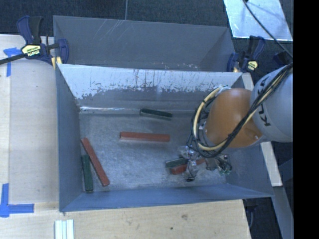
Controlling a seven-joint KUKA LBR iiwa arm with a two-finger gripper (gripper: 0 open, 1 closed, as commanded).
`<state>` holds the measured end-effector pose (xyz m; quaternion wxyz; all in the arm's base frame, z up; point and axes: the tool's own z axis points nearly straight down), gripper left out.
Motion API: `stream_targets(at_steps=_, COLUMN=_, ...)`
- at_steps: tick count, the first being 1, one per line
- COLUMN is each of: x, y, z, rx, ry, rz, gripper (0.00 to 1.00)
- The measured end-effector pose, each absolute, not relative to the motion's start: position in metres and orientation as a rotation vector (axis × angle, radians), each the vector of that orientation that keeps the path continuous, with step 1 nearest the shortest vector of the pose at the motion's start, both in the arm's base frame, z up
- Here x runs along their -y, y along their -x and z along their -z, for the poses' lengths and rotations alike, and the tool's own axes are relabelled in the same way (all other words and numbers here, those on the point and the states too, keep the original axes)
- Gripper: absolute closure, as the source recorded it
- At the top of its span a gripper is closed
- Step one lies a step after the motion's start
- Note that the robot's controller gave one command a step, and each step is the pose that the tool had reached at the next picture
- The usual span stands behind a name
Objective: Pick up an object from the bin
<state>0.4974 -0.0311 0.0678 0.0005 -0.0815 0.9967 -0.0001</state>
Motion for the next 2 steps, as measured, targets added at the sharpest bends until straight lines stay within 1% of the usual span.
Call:
stream_targets(at_steps=1, x=0.0316, y=-0.4997, z=-0.1459, rx=-3.121, ry=0.254, rz=0.003, gripper=1.00)
stream_targets(at_steps=2, x=0.0317, y=-0.5005, z=-0.1476, rx=-3.127, ry=0.254, rz=0.001, gripper=1.00)
